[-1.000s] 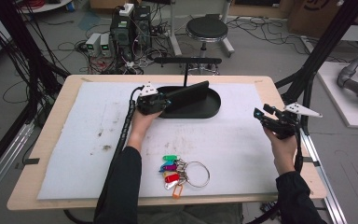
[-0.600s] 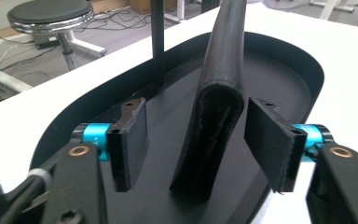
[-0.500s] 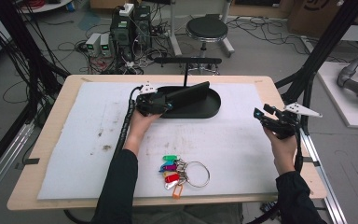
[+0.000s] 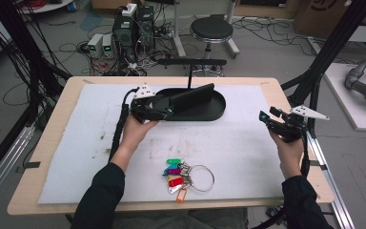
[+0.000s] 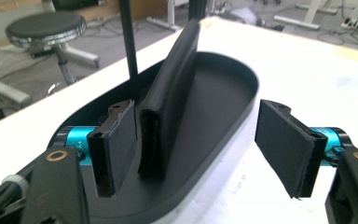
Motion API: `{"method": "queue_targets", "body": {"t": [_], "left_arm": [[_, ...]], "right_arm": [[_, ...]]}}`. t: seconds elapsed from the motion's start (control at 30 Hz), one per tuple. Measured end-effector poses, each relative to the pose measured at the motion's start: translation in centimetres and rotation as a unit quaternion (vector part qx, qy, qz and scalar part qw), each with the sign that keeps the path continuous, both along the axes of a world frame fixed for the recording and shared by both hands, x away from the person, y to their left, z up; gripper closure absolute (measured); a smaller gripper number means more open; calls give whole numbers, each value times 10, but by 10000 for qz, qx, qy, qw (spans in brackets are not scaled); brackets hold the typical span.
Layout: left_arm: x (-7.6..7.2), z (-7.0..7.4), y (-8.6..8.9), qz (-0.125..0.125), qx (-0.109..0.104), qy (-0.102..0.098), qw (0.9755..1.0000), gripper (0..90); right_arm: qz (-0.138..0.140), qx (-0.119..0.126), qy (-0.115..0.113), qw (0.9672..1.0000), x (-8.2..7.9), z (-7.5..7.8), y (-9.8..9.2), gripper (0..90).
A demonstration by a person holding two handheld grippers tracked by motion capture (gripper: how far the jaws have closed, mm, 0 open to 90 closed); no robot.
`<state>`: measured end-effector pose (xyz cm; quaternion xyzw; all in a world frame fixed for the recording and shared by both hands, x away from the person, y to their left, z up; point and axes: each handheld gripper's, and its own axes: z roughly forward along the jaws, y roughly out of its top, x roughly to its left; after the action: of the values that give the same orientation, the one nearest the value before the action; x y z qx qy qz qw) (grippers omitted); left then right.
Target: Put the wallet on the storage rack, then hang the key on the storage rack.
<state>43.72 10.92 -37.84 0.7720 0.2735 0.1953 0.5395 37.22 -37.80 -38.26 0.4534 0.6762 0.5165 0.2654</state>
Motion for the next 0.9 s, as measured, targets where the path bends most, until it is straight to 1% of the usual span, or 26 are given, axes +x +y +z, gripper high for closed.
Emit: {"method": "queue_targets", "body": {"t": [0.07, 0.13, 0.2, 0.27, 0.3, 0.37, 0.43, 0.5, 0.6, 0.77, 0.87, 0.9], "left_arm": [[-11, 4, 5, 3, -58, -48, 10000, 297], [-22, 7, 10, 1, -47, -114, 9999, 297], [-34, 8, 16, 40, -65, -189, 9998, 297], [-45, 8, 23, 92, -27, -266, 9996, 289], [-50, 7, 27, 146, -32, -293, 9995, 287], [-60, 4, 35, 238, -12, -317, 9992, 286], [-70, 0, 44, 308, -5, -306, 9991, 285], [-79, -5, 53, 366, -9, -302, 9989, 283], [-92, -10, 68, 483, -53, -283, 9984, 276], [-105, -16, 86, 632, -113, -278, 9975, 276], [-108, -20, 94, 709, -133, -303, 9969, 276], [-107, -21, 96, 732, -96, -306, 9968, 277]], "right_arm": [[0, -6, 8, 10000, 0, 0, 1, 429], [-8, -17, 49, 10000, 0, 0, 1, 426], [-11, -44, 40, 10000, 0, 0, 2, 424], [-1, -71, 40, 10000, 0, -1, 3, 422], [-8, -63, 83, 9999, 0, -1, 4, 420], [6, -109, 81, 9999, 0, -1, 5, 417], [-7, -120, 112, 9999, 0, -1, 6, 415], [3, -147, 89, 9999, -1, -1, 6, 415], [9, -135, 94, 9999, -2, -2, 7, 414], [2, -157, 115, 9998, -5, -4, 6, 412], [3, -140, 87, 9999, -8, -3, 6, 409], [9, -153, 80, 9998, -9, -3, 7, 409]]}}
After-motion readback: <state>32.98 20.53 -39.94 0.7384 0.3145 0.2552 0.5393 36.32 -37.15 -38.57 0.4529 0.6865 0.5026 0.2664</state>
